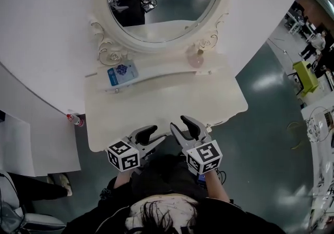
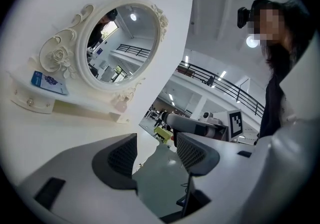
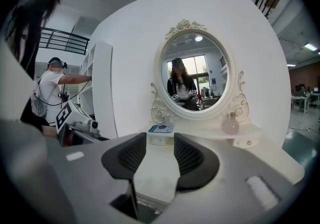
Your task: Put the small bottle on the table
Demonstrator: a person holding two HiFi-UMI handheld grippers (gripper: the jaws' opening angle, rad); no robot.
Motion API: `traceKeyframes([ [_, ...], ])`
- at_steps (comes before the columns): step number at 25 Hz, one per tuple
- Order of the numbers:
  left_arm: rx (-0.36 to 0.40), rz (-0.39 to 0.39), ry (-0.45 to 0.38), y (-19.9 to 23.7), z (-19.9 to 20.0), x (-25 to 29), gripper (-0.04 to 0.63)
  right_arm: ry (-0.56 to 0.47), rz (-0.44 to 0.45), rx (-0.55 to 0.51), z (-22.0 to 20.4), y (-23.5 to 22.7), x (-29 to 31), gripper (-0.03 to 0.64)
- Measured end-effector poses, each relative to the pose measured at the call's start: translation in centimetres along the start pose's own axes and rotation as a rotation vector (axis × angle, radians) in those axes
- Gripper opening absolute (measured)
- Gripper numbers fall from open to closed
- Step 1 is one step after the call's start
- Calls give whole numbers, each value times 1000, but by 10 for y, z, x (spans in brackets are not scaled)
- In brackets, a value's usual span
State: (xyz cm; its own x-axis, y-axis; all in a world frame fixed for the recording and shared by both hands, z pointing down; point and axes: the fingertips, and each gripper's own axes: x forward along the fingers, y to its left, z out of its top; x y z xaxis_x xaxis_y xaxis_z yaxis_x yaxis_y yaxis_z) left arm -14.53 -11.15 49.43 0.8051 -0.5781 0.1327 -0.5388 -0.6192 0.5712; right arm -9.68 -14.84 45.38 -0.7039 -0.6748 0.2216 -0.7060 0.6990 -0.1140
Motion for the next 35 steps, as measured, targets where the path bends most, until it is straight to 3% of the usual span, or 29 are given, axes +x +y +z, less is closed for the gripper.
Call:
traceKeyframes([
  [12, -4, -21, -1, -30, -17, 7, 247, 1, -11, 18, -5, 4, -43, 172],
  [20, 17, -30, 21, -81, -43, 33, 247, -9, -60, -20, -16, -14, -110, 142],
  [29, 40, 29, 2, -146, -82, 38, 247, -46, -29, -20, -29, -8, -190, 81],
  [35, 45, 72, 4, -183, -117, 29, 245, -53, 24, -17, -44, 12, -230, 81],
])
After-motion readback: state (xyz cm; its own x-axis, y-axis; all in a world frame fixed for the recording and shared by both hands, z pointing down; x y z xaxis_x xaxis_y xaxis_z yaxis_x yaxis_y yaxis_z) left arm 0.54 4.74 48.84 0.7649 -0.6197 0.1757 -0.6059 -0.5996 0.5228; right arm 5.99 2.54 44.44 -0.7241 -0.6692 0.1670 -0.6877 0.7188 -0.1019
